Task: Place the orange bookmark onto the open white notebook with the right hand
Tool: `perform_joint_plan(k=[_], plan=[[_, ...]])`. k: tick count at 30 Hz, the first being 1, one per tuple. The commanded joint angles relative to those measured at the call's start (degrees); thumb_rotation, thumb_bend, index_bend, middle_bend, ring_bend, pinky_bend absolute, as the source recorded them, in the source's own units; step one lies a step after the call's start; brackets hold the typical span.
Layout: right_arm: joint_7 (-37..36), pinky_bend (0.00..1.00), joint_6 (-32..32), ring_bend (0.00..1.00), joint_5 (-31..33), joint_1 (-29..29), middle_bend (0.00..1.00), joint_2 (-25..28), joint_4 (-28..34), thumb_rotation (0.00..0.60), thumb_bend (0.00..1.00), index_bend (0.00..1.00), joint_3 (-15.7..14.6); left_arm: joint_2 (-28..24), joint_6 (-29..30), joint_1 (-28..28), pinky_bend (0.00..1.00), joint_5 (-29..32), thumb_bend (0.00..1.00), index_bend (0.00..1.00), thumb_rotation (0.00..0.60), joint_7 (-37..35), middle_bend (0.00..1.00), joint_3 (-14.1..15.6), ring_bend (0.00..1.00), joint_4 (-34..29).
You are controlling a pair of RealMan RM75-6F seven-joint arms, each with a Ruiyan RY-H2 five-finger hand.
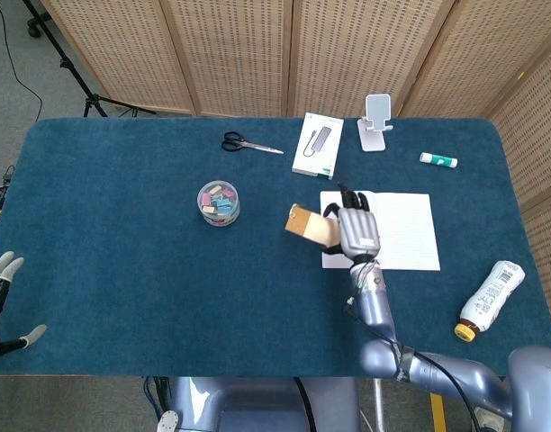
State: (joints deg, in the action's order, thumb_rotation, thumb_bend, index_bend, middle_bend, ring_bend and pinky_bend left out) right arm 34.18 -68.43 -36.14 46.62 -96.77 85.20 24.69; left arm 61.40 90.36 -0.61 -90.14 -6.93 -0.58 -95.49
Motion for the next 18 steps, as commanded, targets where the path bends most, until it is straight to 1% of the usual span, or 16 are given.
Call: perform_joint_plan(k=[1, 2, 5, 9, 11, 13, 15, 17, 18], plan=[[0.3, 0.00, -0.8, 0.00, 6.8, 3.1, 0.00, -2.2, -8.5, 0.600, 0.23, 0.45, 6.4, 0.0, -0.2, -0.1, 0.00, -0.1, 0.00, 0.00, 0.600, 0.0, 0.00, 0.0, 0.00, 0.0], [0.3, 0.00, -1.0, 0.00, 8.3, 3.6, 0.00, -2.6, -10.2, 0.600, 0.24, 0.45, 7.6, 0.1, -0.4, -0.2, 0.00, -0.2, 0.00, 0.00, 0.600, 0.1, 0.00, 0.1, 0.00, 0.0], [0.9, 0.00, -1.7, 0.00, 11.4, 4.9, 0.00, -3.7, -14.7, 0.600, 0.26, 0.45, 10.0, 0.2, -0.7, -0.4, 0.00, -0.3, 0.00, 0.00, 0.600, 0.5, 0.00, 0.2, 0.00, -0.1], [2.6, 0.00, -2.7, 0.00, 14.8, 6.2, 0.00, -5.5, -20.3, 0.600, 0.26, 0.45, 11.6, 0.3, -1.1, -0.6, 0.00, -0.3, 0.00, 0.00, 0.600, 0.8, 0.00, 0.2, 0.00, -0.1], [3.5, 0.00, -3.0, 0.00, 17.3, 7.0, 0.00, -6.8, -23.9, 0.600, 0.26, 0.45, 12.9, 0.3, -1.4, -0.8, 0.00, -0.4, 0.00, 0.00, 0.600, 0.6, 0.00, 0.3, 0.00, -0.2], [4.9, 0.00, -4.3, 0.00, 23.1, 8.7, 0.00, -9.7, -30.3, 0.600, 0.26, 0.46, 16.6, 0.0, -1.3, -0.8, 0.00, 0.0, 0.00, 0.00, 0.600, 0.1, 0.00, 0.1, 0.00, -0.3], [6.2, 0.00, -4.4, 0.00, 26.4, 10.9, 0.00, -11.9, -35.6, 0.600, 0.26, 0.46, 19.4, -0.4, -1.8, -0.9, 0.00, 0.6, 0.00, 0.00, 0.600, -0.7, 0.00, -0.1, 0.00, -0.4], [6.2, 0.00, -4.4, 0.00, 28.0, 12.3, 0.00, -13.7, -39.8, 0.600, 0.26, 0.46, 21.2, -0.8, -2.3, -1.0, 0.00, 1.1, 0.00, 0.00, 0.600, -1.7, 0.00, -0.1, 0.00, -0.5], [6.1, 0.00, -4.4, 0.00, 28.2, 12.7, 0.00, -14.1, -40.8, 0.600, 0.26, 0.46, 21.6, -0.9, -2.4, -1.1, 0.00, 1.2, 0.00, 0.00, 0.600, -2.0, 0.00, -0.1, 0.00, -0.4]])
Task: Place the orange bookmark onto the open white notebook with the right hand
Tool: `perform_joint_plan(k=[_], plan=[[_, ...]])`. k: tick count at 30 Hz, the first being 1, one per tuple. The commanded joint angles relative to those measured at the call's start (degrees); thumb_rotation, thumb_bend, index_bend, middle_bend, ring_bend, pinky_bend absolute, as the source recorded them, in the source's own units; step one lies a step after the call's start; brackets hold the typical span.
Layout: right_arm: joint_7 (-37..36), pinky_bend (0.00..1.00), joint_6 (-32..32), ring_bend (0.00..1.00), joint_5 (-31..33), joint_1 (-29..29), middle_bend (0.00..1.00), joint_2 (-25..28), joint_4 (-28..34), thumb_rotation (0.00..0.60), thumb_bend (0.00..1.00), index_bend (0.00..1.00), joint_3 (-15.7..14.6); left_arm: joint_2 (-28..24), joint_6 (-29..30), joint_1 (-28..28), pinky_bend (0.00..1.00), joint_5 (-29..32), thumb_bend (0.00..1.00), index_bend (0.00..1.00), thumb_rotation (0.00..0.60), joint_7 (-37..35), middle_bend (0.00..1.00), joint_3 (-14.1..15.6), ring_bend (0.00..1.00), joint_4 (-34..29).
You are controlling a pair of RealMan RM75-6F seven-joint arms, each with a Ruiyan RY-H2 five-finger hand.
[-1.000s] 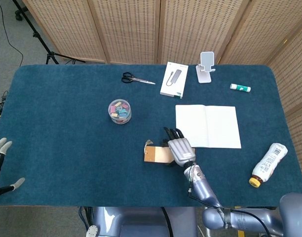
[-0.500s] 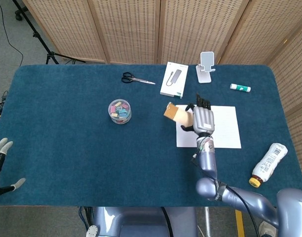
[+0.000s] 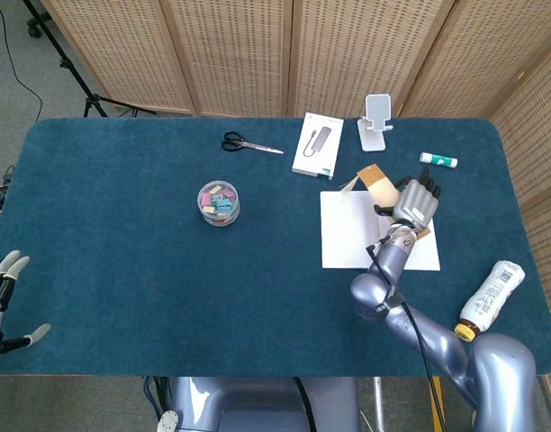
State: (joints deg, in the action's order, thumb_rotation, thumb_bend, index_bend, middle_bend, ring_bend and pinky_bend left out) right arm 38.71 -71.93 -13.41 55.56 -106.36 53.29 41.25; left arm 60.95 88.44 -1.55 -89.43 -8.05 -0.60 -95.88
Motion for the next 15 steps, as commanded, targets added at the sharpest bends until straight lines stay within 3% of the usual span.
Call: perform_joint_plan(k=[1, 11, 15], plan=[[1.1, 0.00, -0.8, 0.00, 5.7, 4.3, 0.00, -5.2, -10.4, 0.600, 0.28, 0.46, 5.7, -0.5, -0.6, -0.2, 0.00, 0.7, 0.00, 0.00, 0.600, -1.2, 0.00, -0.2, 0.00, 0.0], [-4.5, 0.00, -1.6, 0.00, 7.4, 11.5, 0.00, -10.5, -23.3, 0.600, 0.34, 0.47, 13.7, -1.6, -3.4, -1.4, 0.00, 1.8, 0.00, 0.00, 0.600, -4.7, 0.00, -0.3, 0.00, 0.7], [-4.2, 0.00, 0.8, 0.00, 7.0, 13.2, 0.00, -13.1, -29.7, 0.600, 0.35, 0.47, 14.6, -2.1, -5.5, -2.3, 0.00, 2.9, 0.00, 0.00, 0.600, -6.4, 0.00, -0.4, 0.00, 1.2]])
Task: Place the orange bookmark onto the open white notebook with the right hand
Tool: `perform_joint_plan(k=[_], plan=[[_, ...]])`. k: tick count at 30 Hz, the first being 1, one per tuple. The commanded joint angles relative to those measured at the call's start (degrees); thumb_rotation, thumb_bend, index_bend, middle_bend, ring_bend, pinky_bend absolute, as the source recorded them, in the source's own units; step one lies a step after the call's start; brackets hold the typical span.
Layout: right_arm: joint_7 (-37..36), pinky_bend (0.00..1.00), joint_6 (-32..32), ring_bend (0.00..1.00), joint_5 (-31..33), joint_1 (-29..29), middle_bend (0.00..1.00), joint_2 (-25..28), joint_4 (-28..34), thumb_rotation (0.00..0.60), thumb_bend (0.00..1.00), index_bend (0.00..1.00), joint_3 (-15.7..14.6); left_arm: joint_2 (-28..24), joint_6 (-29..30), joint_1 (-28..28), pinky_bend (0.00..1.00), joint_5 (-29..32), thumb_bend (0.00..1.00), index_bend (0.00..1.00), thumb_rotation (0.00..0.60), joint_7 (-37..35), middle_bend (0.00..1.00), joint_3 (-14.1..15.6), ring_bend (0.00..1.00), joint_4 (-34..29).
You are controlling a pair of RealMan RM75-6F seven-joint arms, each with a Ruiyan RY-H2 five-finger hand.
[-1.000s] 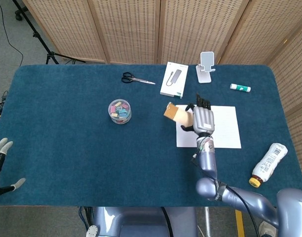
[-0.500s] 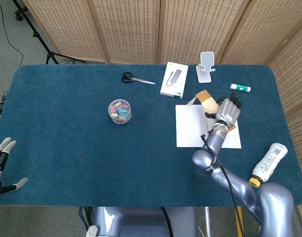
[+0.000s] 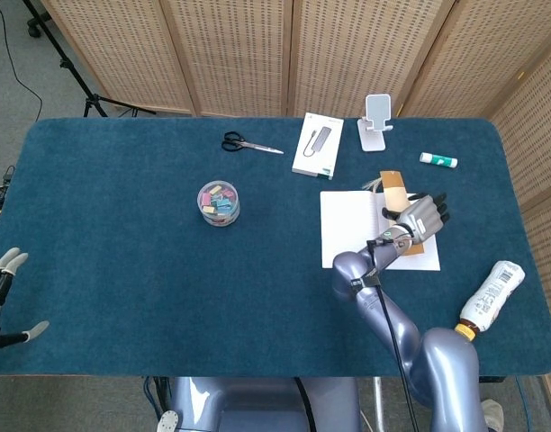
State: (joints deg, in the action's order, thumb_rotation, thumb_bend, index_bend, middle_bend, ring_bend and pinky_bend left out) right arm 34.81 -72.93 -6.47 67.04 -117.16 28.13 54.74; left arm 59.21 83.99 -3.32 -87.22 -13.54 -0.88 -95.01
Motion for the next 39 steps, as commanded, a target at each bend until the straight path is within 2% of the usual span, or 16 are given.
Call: perform_joint_plan(k=[1, 10, 27, 39], plan=[[-0.1, 0.00, 2.3, 0.00, -0.1, 2.0, 0.00, -2.6, -5.5, 0.600, 0.35, 0.47, 1.2, -0.4, -1.5, -0.7, 0.00, 1.0, 0.00, 0.00, 0.600, -1.2, 0.00, -0.2, 0.00, 0.5], [-1.5, 0.00, 4.3, 0.00, -1.2, 3.4, 0.00, -4.7, -9.9, 0.600, 0.36, 0.47, 3.7, -0.7, -5.1, -2.5, 0.00, 1.9, 0.00, 0.00, 0.600, -2.7, 0.00, -0.2, 0.00, 1.0], [-2.1, 0.00, 5.8, 0.00, -2.4, 3.6, 0.00, -6.3, -12.7, 0.600, 0.38, 0.47, 7.5, -0.8, -4.7, -2.5, 0.00, 2.5, 0.00, 0.00, 0.600, -3.2, 0.00, -0.4, 0.00, 1.2], [-3.5, 0.00, 7.4, 0.00, -3.7, 4.2, 0.00, -6.7, -13.4, 0.600, 0.38, 0.47, 8.7, -0.9, -3.9, -2.2, 0.00, 2.5, 0.00, 0.00, 0.600, -3.3, 0.00, -0.4, 0.00, 1.1]])
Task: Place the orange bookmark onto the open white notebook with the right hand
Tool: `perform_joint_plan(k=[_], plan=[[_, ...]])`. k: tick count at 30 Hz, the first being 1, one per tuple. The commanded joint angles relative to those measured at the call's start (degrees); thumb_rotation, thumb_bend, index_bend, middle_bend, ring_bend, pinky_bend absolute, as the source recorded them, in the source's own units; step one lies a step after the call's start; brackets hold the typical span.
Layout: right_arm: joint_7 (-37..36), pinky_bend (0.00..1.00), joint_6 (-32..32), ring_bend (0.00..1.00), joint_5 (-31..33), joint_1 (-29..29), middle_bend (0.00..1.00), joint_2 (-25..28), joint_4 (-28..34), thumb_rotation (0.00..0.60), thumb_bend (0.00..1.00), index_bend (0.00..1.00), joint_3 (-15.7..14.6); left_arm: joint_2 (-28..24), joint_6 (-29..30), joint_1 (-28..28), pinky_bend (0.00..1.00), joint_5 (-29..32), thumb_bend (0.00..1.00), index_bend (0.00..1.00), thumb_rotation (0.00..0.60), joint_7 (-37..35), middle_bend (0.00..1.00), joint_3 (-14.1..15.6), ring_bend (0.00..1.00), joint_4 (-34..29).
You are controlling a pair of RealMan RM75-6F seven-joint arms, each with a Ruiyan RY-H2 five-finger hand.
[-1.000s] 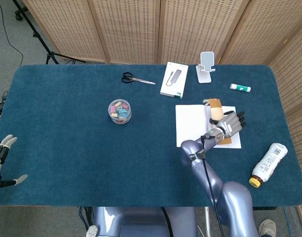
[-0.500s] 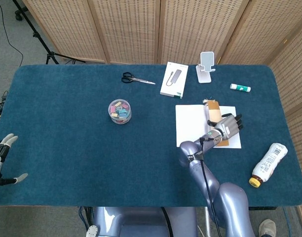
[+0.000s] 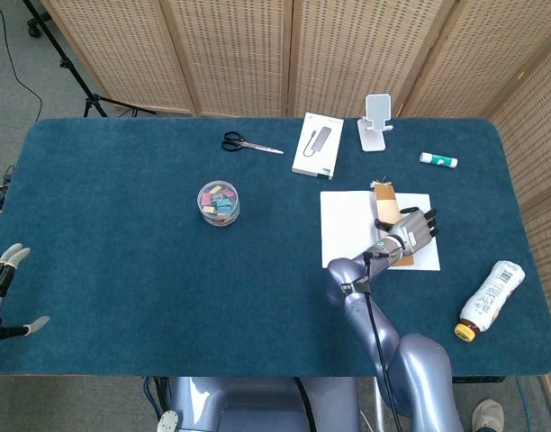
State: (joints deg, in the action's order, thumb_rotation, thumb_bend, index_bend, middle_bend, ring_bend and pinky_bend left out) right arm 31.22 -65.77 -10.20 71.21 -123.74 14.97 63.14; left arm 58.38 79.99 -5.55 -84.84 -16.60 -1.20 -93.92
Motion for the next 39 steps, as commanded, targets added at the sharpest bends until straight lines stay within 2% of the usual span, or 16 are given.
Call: perform_joint_plan(k=[1, 6, 11, 14, 19, 23, 27, 30, 32, 35, 38, 39], plan=[[-0.1, 0.00, 0.6, 0.00, 0.1, 0.0, 0.00, -0.2, -0.2, 0.600, 0.38, 0.47, 0.5, -0.1, 0.0, 0.0, 0.00, 0.2, 0.00, 0.00, 0.600, -0.3, 0.00, -0.1, 0.00, 0.1], [-0.7, 0.00, 1.4, 0.00, 0.2, -0.1, 0.00, -0.6, -0.3, 0.600, 0.36, 0.45, 1.1, -0.2, -0.2, -0.1, 0.00, 0.3, 0.00, 0.00, 0.600, -0.7, 0.00, -0.1, 0.00, 0.2], [-1.5, 0.00, 2.0, 0.00, -0.5, -0.1, 0.00, -0.9, 0.0, 0.600, 0.34, 0.25, 1.2, -0.4, 0.0, 0.0, 0.00, 0.4, 0.00, 0.00, 0.600, -1.3, 0.00, -0.2, 0.00, 0.4], [-2.4, 0.00, 2.0, 0.00, -1.1, -0.1, 0.00, -0.9, 0.3, 0.600, 0.34, 0.18, 1.1, -0.4, 0.2, 0.1, 0.00, 0.2, 0.00, 0.00, 0.600, -1.5, 0.00, -0.1, 0.00, 0.5], [-3.6, 0.00, 1.8, 0.00, -2.2, -0.4, 0.00, -0.8, 1.0, 0.600, 0.34, 0.15, 0.7, -0.5, 0.3, 0.1, 0.00, -0.1, 0.00, 0.00, 0.600, -1.6, 0.00, 0.0, 0.00, 0.4], [-5.5, 0.00, 2.3, 0.00, -4.5, -1.3, 0.00, -0.4, 2.1, 0.600, 0.34, 0.15, -0.9, -0.5, 0.5, 0.2, 0.00, -0.4, 0.00, 0.00, 0.600, -1.6, 0.00, 0.1, 0.00, 0.4], [-6.9, 0.00, 3.5, 0.00, -8.1, -3.3, 0.00, 0.7, 4.7, 0.600, 0.43, 0.15, -3.9, -0.5, 0.7, 0.3, 0.00, -0.7, 0.00, 0.00, 0.600, -1.7, 0.00, 0.3, 0.00, 0.3], [-9.4, 0.00, 4.9, 0.00, -12.0, -6.4, 0.00, 2.6, 9.2, 0.600, 0.59, 0.15, -7.1, -0.5, 0.9, 0.3, 0.00, -1.1, 0.00, 0.00, 0.600, -1.6, 0.00, 0.4, 0.00, 0.2], [-10.5, 0.00, 5.3, 0.00, -14.9, -9.2, 0.00, 4.3, 13.3, 0.600, 0.75, 0.15, -9.7, -0.4, 1.2, 0.4, 0.00, -1.5, 0.00, 0.00, 0.600, -1.4, 0.00, 0.6, 0.00, 0.2], [-10.7, 0.00, 5.2, 0.00, -19.4, -14.7, 0.03, 7.8, 21.5, 0.600, 0.95, 0.19, -14.5, -0.4, 1.5, 0.5, 0.00, -1.9, 0.00, 0.00, 0.600, -1.3, 0.00, 0.7, 0.00, 0.0], [-9.3, 0.00, 5.7, 0.00, -22.9, -21.1, 0.09, 12.6, 31.5, 0.600, 1.00, 0.23, -19.6, -0.4, 1.8, 0.6, 0.00, -2.2, 0.00, 0.00, 0.600, -1.0, 0.00, 0.8, 0.00, -0.1], [-8.1, 0.00, 7.1, 0.00, -25.6, -25.8, 0.10, 16.7, 38.2, 0.600, 1.00, 0.23, -23.8, -0.3, 1.9, 0.6, 0.00, -2.5, 0.00, 0.00, 0.600, -0.7, 0.00, 0.9, 0.00, -0.2]])
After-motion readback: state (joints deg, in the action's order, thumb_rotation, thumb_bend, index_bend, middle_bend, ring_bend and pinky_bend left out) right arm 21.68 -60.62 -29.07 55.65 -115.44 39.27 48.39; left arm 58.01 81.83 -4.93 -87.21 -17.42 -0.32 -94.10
